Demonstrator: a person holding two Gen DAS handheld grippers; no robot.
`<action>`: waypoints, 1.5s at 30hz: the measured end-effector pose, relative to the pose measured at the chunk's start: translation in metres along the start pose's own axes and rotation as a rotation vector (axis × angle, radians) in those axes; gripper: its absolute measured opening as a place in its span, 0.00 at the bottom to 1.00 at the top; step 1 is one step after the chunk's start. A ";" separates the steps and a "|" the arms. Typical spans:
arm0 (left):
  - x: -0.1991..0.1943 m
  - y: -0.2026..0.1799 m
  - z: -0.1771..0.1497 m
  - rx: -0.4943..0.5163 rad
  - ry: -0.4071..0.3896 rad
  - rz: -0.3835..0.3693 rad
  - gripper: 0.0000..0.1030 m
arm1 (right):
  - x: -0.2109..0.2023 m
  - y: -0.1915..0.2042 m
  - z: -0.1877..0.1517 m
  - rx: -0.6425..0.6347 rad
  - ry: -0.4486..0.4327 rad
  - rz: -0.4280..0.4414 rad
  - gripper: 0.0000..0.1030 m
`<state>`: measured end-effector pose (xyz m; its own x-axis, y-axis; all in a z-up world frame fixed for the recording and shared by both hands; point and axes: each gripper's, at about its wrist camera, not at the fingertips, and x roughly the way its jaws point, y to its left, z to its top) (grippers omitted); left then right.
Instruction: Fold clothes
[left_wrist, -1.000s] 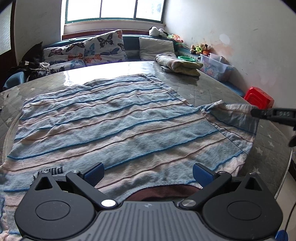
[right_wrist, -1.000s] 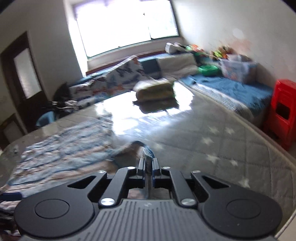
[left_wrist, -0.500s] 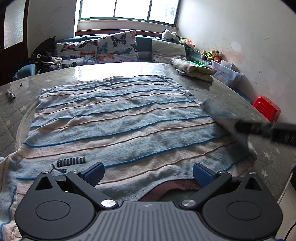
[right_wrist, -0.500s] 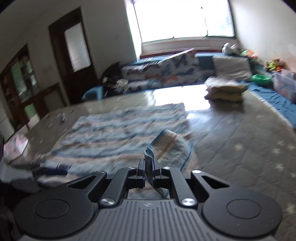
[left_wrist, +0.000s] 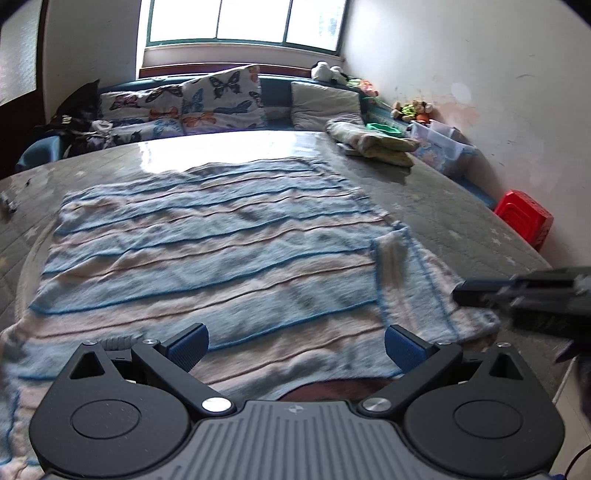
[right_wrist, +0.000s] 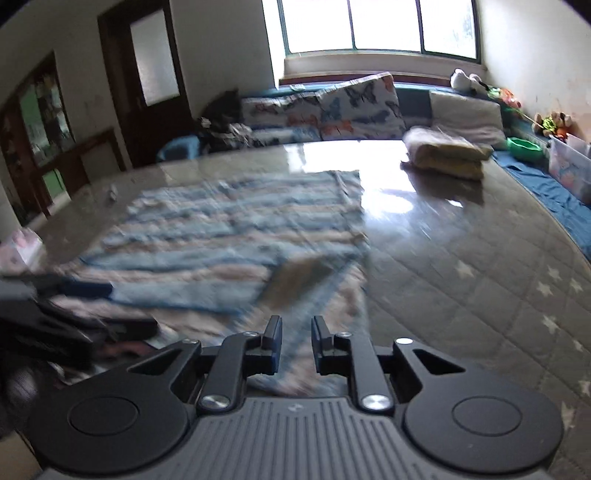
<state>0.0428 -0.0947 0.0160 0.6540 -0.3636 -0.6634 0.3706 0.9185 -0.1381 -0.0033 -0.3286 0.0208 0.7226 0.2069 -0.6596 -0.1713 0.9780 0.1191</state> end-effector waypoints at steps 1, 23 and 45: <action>0.002 -0.004 0.002 0.007 0.000 -0.007 1.00 | 0.004 -0.003 -0.003 -0.005 0.021 -0.004 0.16; 0.047 -0.032 0.006 0.094 0.081 0.000 1.00 | 0.090 -0.008 0.051 -0.144 0.062 0.014 0.21; -0.002 -0.003 -0.005 0.005 0.017 0.061 1.00 | 0.031 -0.009 0.001 -0.201 0.064 0.024 0.21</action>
<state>0.0378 -0.0957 0.0141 0.6643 -0.3046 -0.6826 0.3337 0.9380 -0.0938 0.0216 -0.3313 0.0000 0.6741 0.2214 -0.7047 -0.3225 0.9465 -0.0111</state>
